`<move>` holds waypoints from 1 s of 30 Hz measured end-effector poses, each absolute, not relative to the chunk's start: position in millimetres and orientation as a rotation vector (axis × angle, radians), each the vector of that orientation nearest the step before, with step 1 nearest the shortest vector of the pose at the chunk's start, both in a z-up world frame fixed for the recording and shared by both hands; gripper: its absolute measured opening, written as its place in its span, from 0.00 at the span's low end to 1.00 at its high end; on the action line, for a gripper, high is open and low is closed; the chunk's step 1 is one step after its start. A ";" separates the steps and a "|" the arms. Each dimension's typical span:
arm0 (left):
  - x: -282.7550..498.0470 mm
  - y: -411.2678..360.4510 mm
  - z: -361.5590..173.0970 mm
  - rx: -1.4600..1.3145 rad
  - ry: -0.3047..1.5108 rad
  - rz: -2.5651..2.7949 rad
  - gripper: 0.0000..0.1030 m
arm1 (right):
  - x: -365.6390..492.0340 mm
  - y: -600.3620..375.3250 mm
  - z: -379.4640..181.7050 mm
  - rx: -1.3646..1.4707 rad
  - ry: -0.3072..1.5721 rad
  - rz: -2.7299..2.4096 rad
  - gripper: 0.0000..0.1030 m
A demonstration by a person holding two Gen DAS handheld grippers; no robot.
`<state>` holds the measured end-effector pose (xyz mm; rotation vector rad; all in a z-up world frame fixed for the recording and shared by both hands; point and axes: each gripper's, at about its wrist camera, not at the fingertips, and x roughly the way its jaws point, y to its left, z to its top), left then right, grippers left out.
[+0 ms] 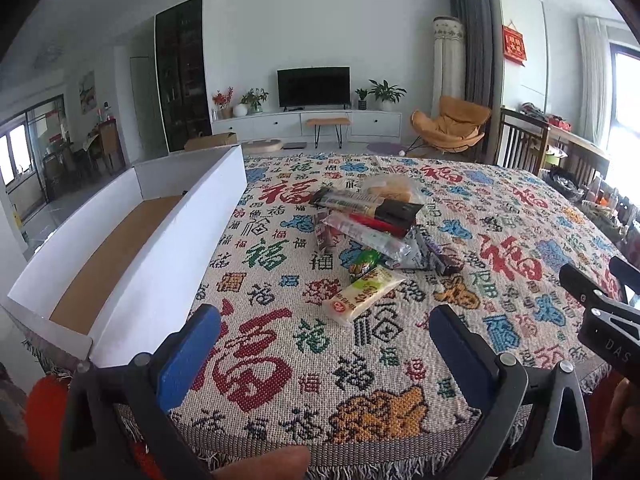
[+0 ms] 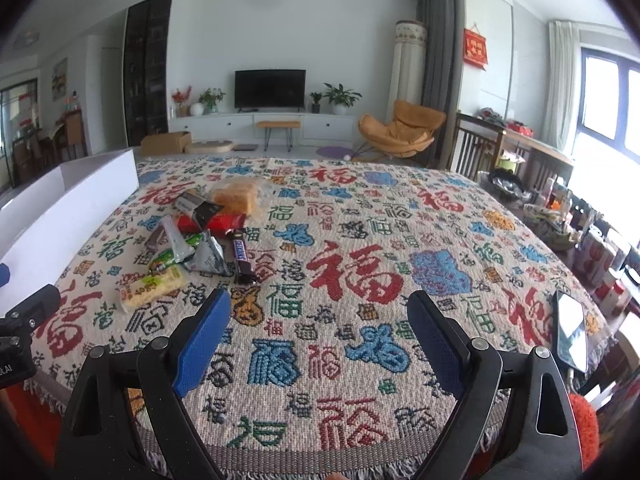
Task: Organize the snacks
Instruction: 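Move both tools toward the snack pile on the table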
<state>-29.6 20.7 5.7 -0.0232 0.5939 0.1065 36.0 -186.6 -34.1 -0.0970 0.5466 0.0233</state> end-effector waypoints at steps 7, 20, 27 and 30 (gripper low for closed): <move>-40.9 18.5 32.6 -0.073 0.524 0.062 1.00 | 15.1 -187.3 -11.3 -0.123 0.444 0.009 0.89; -17.9 35.4 -9.1 -0.105 0.614 0.079 1.00 | 34.0 -178.9 -33.7 -0.171 0.493 0.009 0.89; 4.9 39.3 -41.1 -0.095 0.693 0.106 1.00 | 42.9 -179.0 -64.7 -0.182 0.529 0.037 0.89; 12.2 36.0 -45.8 -0.081 0.688 0.104 1.00 | 45.5 -181.0 -64.6 -0.183 0.506 0.036 0.89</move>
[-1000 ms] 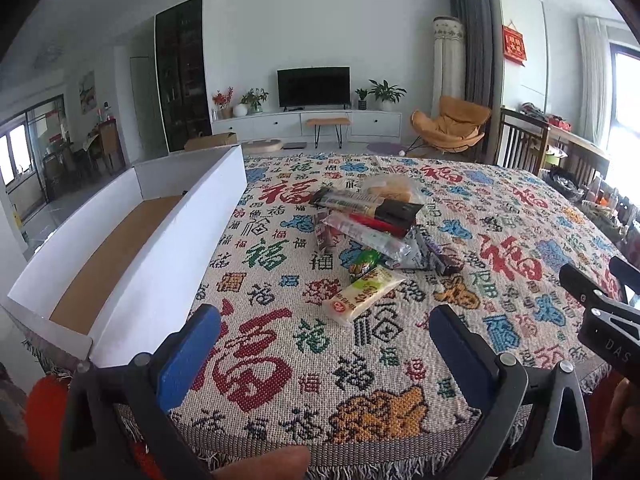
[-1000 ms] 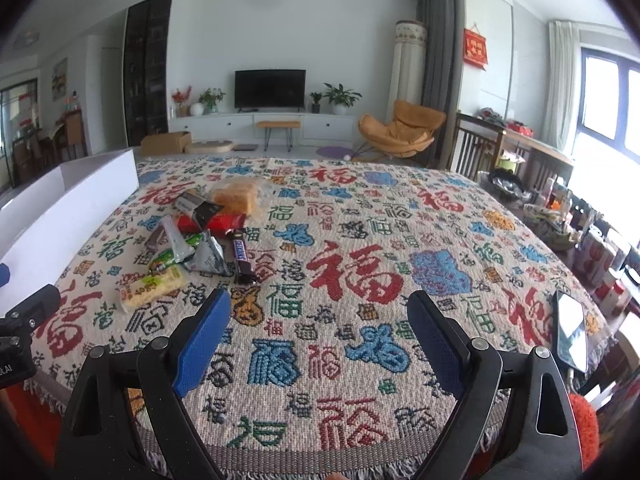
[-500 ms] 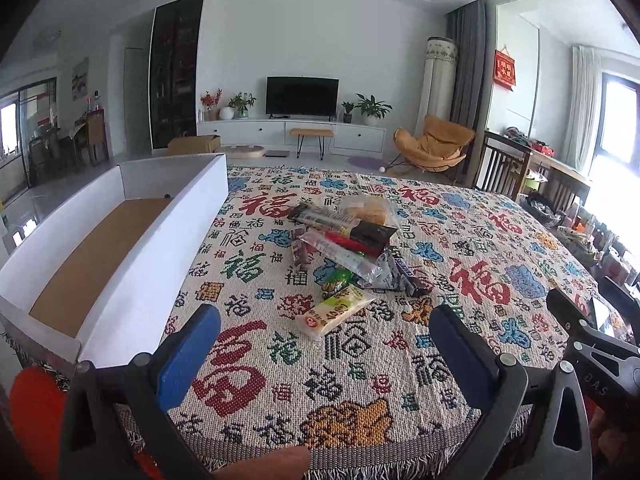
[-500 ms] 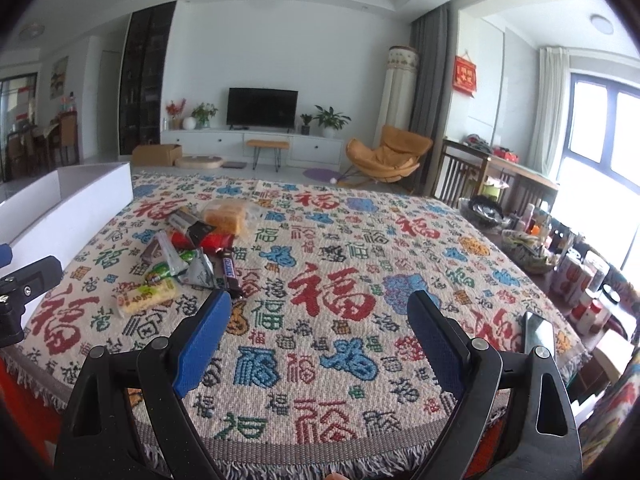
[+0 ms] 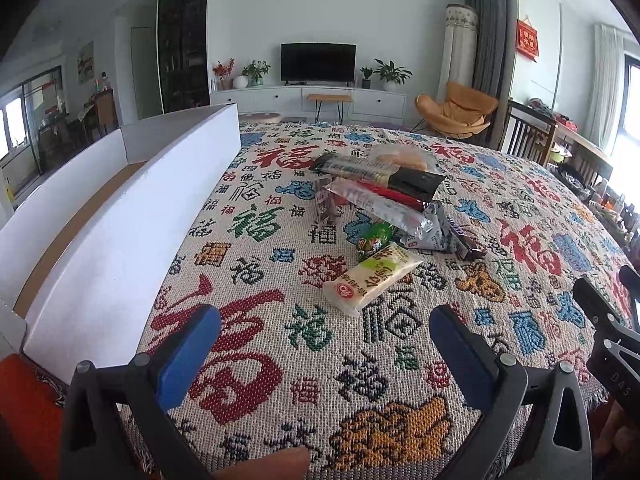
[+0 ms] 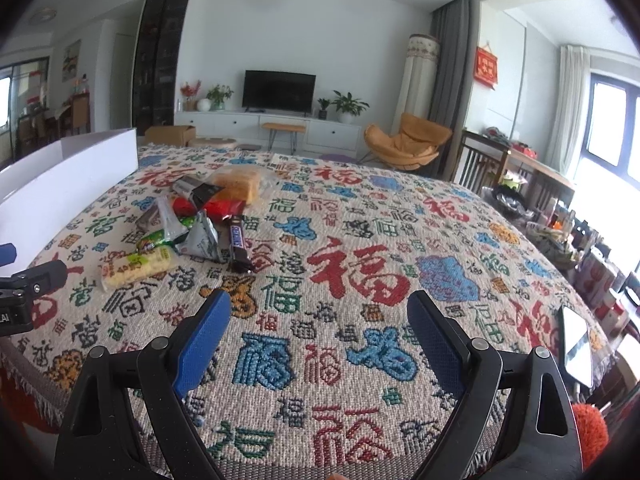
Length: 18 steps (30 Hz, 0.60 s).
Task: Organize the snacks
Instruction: 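Move both tools toward the snack pile on the table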
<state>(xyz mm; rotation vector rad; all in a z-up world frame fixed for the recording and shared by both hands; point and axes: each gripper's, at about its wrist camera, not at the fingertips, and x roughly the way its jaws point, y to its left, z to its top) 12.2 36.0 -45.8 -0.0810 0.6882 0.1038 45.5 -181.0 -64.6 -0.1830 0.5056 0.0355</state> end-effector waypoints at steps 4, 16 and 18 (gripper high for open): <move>17.1 31.8 -58.6 -0.048 0.718 0.101 1.00 | 49.7 -180.8 -70.2 -0.181 0.496 0.052 0.89; 24.8 40.5 -70.9 -0.053 0.751 0.111 1.00 | 55.8 -169.7 -85.4 -0.204 0.521 0.089 0.89; 25.4 42.0 -72.4 -0.053 0.758 0.112 1.00 | 54.5 -169.8 -84.9 -0.205 0.518 0.087 0.89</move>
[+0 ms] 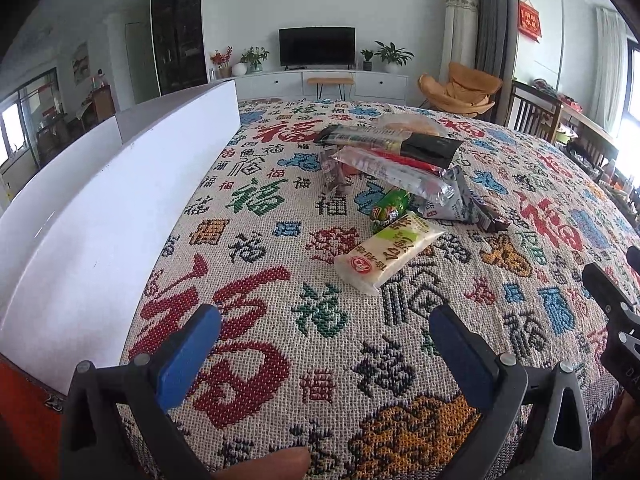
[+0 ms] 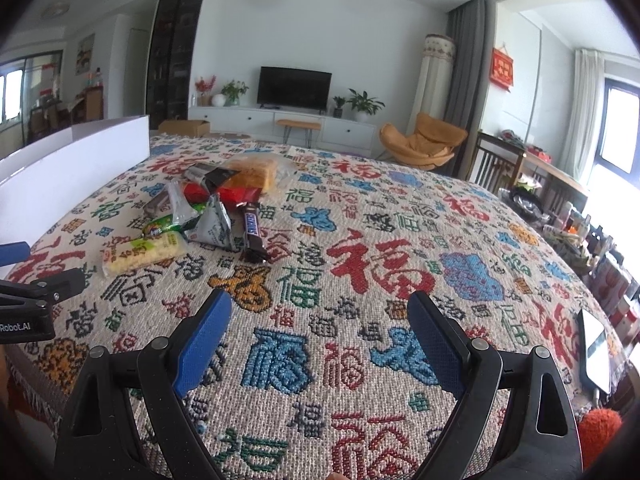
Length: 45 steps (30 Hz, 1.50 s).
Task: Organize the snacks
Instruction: 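Move both tools toward the snack pile on the table, then grasp the cream-coloured bread packet with the left tool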
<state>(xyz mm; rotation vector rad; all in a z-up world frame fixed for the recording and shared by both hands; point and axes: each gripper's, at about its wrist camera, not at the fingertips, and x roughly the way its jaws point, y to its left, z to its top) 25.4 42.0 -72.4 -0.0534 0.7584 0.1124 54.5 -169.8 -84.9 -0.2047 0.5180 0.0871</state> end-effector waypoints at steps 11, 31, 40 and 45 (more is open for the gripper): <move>48.1 42.6 -98.3 -0.056 0.918 0.077 1.00 | 74.3 -182.5 -92.3 -0.125 0.671 0.148 0.89; 55.5 46.0 -103.4 -0.017 0.947 0.030 1.00 | 212.5 -223.0 -125.2 -0.019 0.929 0.042 0.91; 67.3 47.6 -100.9 0.015 1.009 -0.026 1.00 | 214.5 -221.3 -125.8 -0.029 0.929 0.031 0.91; 88.9 50.0 -87.5 0.023 1.089 -0.203 1.00 | 214.0 -221.4 -126.0 -0.030 0.929 0.030 0.91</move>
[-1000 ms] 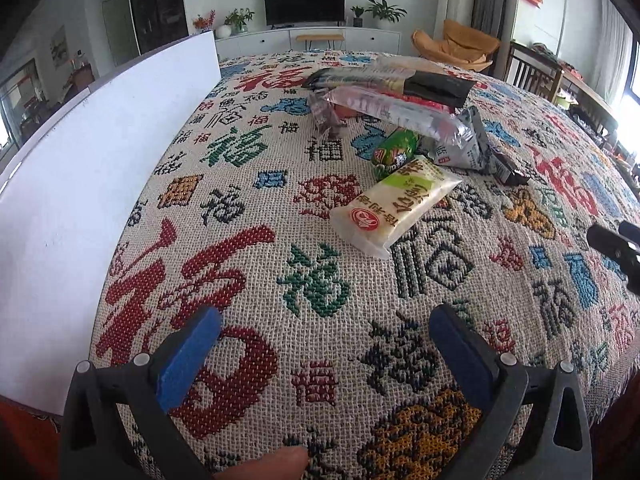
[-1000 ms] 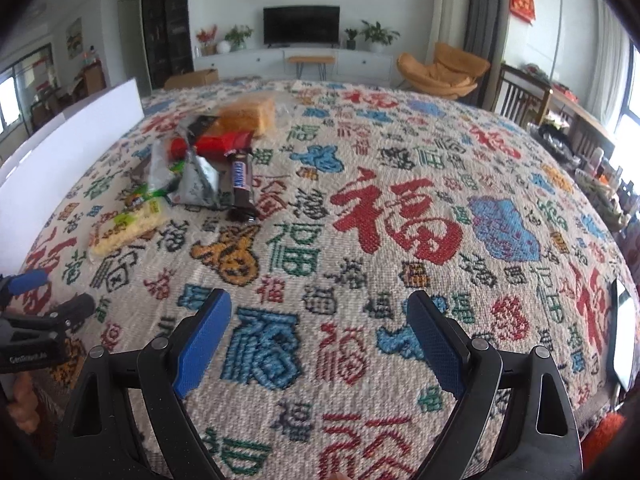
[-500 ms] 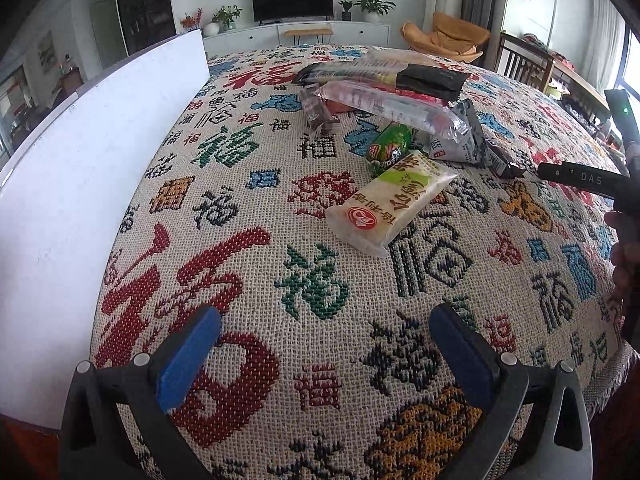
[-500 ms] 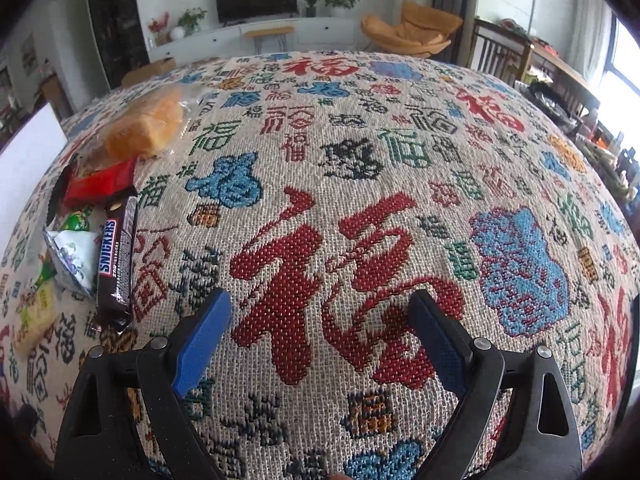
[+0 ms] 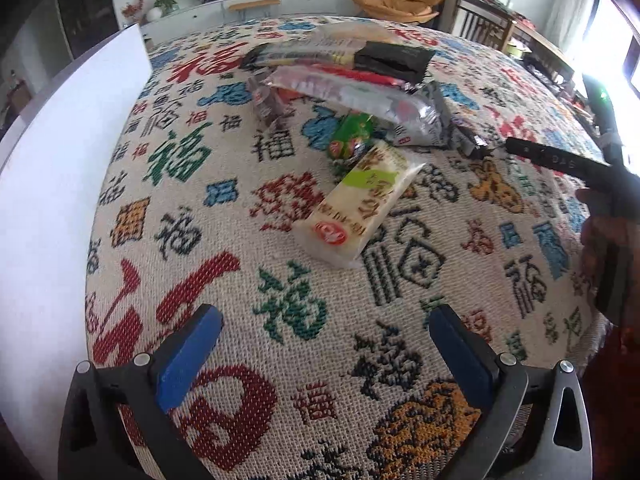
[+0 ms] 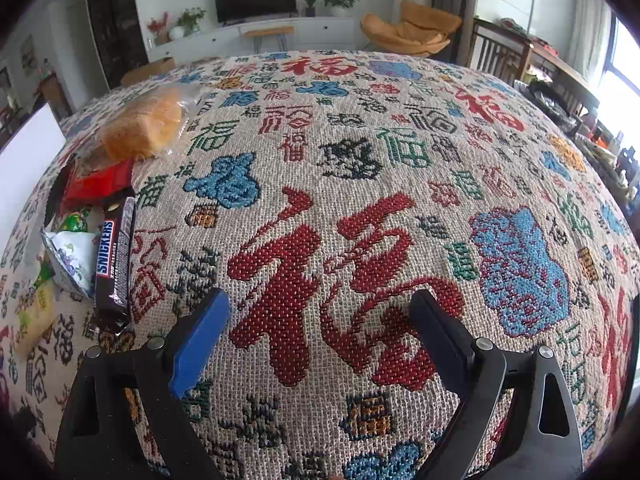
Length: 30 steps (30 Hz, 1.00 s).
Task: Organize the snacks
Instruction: 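Grasp the cream-coloured bread packet with the left tool, then grasp the Snickers bar with the right tool while the left tool holds the bread packet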
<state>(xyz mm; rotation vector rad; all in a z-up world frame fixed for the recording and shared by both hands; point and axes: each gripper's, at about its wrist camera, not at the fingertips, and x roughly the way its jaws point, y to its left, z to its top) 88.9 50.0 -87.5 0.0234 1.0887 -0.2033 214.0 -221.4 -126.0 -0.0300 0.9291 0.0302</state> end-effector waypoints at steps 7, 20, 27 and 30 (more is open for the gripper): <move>136.7 41.7 -73.2 0.092 1.070 -0.324 1.00 | 214.0 -221.7 -126.2 -0.029 0.929 0.031 0.91; 133.4 18.4 -85.5 0.132 1.111 -0.325 0.30 | 214.0 -222.0 -126.1 -0.029 0.928 0.031 0.91; 100.8 90.2 -78.1 -0.095 1.053 -0.117 0.29 | 214.0 -222.2 -126.1 -0.030 0.928 0.031 0.91; 109.6 110.9 -85.0 -0.156 1.059 -0.081 0.35 | 213.9 -222.5 -126.2 -0.029 0.928 0.031 0.92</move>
